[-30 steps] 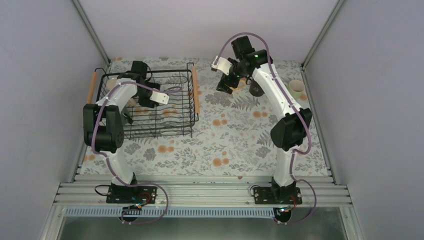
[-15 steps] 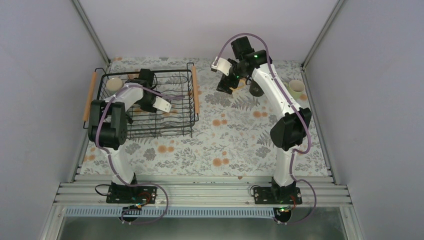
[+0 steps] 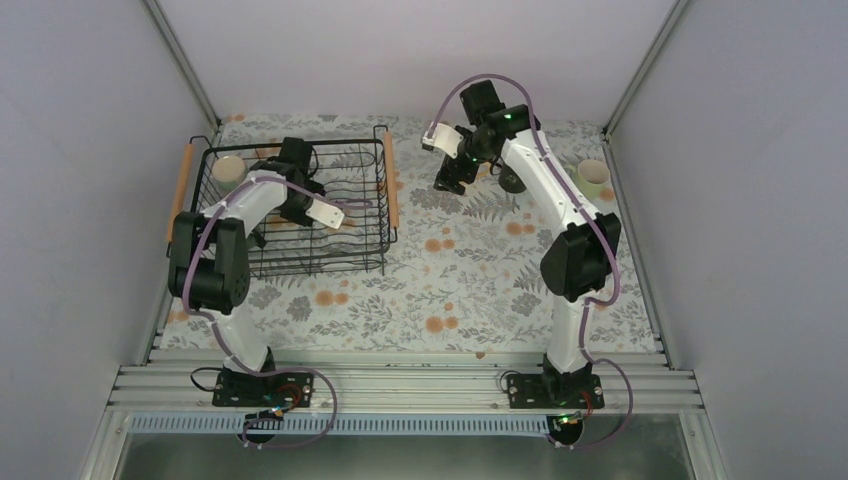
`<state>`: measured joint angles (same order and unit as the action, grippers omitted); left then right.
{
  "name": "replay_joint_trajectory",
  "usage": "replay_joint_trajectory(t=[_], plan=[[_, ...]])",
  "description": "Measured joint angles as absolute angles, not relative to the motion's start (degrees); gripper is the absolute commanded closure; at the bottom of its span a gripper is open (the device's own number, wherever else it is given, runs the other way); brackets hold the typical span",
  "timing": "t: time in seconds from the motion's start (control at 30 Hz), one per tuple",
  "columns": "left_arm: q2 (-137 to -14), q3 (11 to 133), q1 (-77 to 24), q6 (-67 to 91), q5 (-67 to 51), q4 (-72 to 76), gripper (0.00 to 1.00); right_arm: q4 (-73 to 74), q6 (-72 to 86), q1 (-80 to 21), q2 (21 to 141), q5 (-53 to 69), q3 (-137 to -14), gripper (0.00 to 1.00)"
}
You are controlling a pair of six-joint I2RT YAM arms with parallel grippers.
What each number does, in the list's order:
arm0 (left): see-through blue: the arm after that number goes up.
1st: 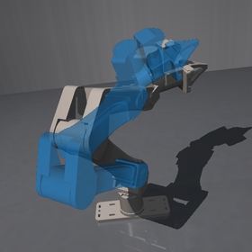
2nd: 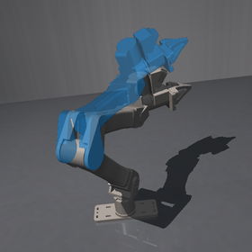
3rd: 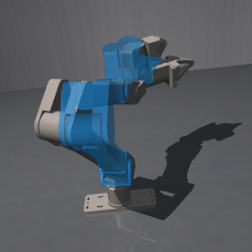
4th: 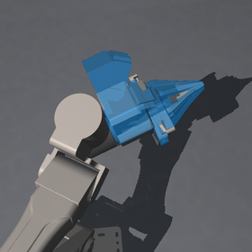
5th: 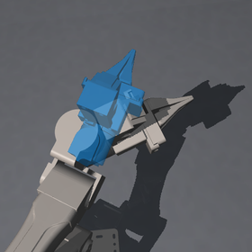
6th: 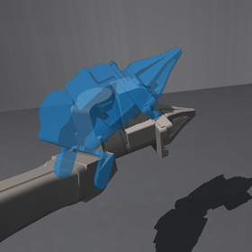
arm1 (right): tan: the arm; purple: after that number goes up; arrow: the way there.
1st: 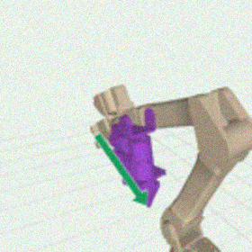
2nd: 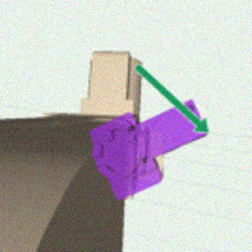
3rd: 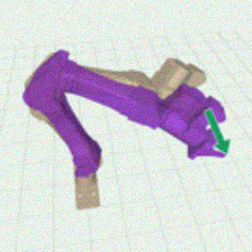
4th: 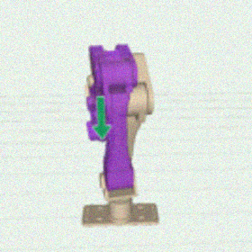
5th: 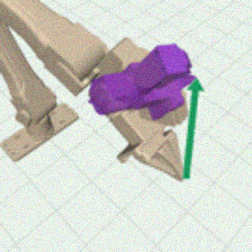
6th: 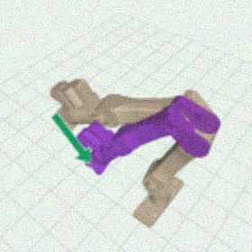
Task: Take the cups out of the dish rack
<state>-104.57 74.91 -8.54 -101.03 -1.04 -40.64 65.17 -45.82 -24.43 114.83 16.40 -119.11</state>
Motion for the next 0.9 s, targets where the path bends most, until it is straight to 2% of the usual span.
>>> replay_joint_trajectory(t=[0.57,0.9], plan=[[-99.98,71.53,-6.39,-112.92,4.62,-39.53,0.54,64.93,-45.82,-24.43,114.83,16.71,-116.95,0.02],[-99.92,70.43,-5.96,-117.03,5.96,-35.73,0.61,64.75,-45.8,-24.43,114.83,16.86,-116.95,0.02]])
